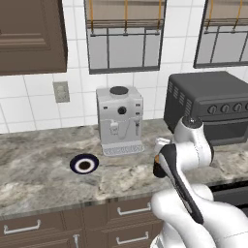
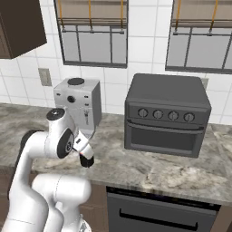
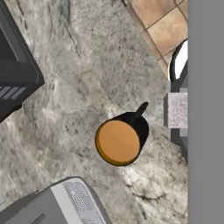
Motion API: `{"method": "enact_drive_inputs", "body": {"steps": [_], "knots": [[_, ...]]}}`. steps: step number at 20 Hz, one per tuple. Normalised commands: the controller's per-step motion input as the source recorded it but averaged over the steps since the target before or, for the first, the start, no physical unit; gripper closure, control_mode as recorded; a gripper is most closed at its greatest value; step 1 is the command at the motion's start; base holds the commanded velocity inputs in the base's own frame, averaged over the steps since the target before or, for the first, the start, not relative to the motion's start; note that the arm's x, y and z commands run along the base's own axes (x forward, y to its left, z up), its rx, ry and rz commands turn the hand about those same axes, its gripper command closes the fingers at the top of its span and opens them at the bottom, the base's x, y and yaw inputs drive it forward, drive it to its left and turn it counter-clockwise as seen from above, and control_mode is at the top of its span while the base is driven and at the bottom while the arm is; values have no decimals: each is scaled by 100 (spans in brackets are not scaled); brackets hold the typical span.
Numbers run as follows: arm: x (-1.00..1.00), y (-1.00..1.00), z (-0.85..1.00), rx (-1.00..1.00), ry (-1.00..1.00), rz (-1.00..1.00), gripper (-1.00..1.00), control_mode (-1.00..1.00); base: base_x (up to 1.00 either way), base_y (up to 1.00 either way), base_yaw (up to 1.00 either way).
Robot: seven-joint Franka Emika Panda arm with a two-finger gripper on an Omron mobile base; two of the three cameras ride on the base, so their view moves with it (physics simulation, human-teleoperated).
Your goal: Take a sugar cube from the saucer and place it inside the coffee. Then, grab milk from the fridge and place it next to the coffee on the counter to sweeten the coffee.
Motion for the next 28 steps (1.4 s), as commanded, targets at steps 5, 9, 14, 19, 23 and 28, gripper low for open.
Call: {"method": "enact_drive_inputs", "body": {"steps": [5, 9, 14, 19, 23, 28], "knots": [[39, -21, 3, 2, 4, -1, 100, -100, 0, 0, 0], [26, 0, -4, 2, 15, 1, 100, -100, 0, 0, 0], [30, 3, -2, 0, 14, 0, 100, -100, 0, 0, 0], [26, 9, -2, 0, 11, 0, 100, -100, 0, 0, 0], [0, 18, -9, 0, 5, 0, 100, -100, 0, 0, 0], [-7, 0, -26, 1, 0, 0, 100, -100, 0, 0, 0]]}}
